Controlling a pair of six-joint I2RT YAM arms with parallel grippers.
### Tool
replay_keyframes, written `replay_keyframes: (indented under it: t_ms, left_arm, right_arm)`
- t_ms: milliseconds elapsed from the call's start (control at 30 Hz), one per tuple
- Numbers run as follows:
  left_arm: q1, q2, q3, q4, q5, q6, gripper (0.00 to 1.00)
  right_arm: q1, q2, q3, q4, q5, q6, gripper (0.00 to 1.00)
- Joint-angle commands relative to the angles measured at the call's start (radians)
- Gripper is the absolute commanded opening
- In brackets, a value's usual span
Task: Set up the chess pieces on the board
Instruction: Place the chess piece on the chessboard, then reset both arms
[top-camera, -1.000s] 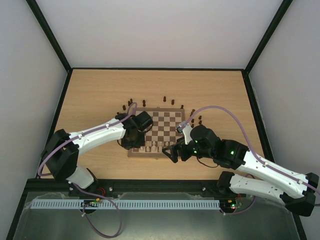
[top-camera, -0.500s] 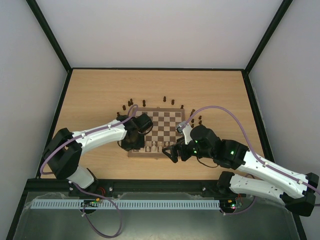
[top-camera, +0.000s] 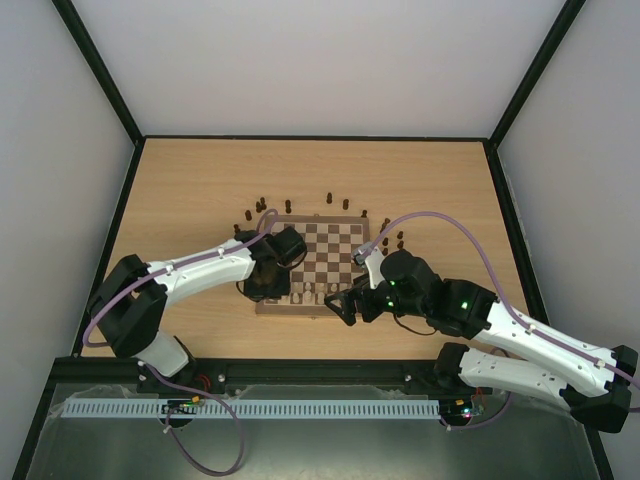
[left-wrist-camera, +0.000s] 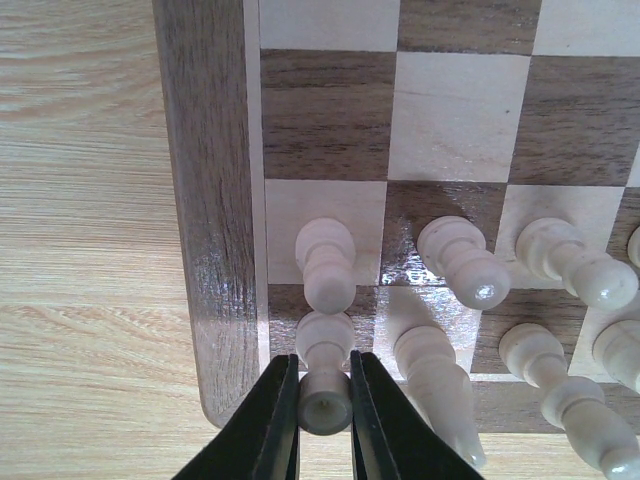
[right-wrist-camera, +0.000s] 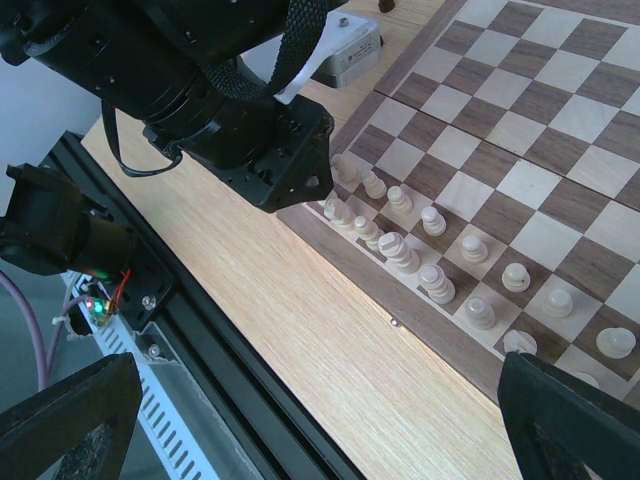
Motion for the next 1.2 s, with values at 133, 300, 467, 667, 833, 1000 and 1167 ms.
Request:
replay_keyframes:
  t_ms: [133, 300, 467, 667, 833, 1000, 1167]
  left_arm:
    - [0.004, 0.021, -0.009, -0.008, 0.012, 0.007, 0.18]
    - [0.004, 0.016, -0.009, -0.011, 0.015, 0.006, 0.22]
    - [0.004, -0.004, -0.005, -0.024, 0.012, 0.003, 0.30]
    - [0.003, -0.065, 0.024, -0.074, -0.006, -0.007, 0.35]
    - [0.001, -0.171, 0.084, -0.138, -0.050, -0.013, 0.44]
    - [0.001, -0.313, 0.110, -0.131, -0.082, -0.002, 0.66]
    - [0.001, -0.467, 0.044, -0.014, -0.119, 0.036, 0.97]
  right_arm:
    - [-0.004, 0.001, -0.001, -0.019, 0.002, -0.002, 0.99]
    - [-0.004, 0.002, 0.000, -0.020, 0.001, -0.002, 0.99]
    - [-0.004, 0.005, 0.000, -0.019, 0.003, -0.002, 0.99]
    - [-0.004, 0.008, 0.001, -0.022, 0.017, 0.005, 0.99]
    - [-0.005, 0.016, 0.002, -0.025, 0.050, 0.014, 0.98]
    - [-0.004, 0.030, 0.007, -0.037, 0.097, 0.022, 0.99]
    - [-0.004, 0.042, 0.009, -0.047, 0.148, 0.028, 0.99]
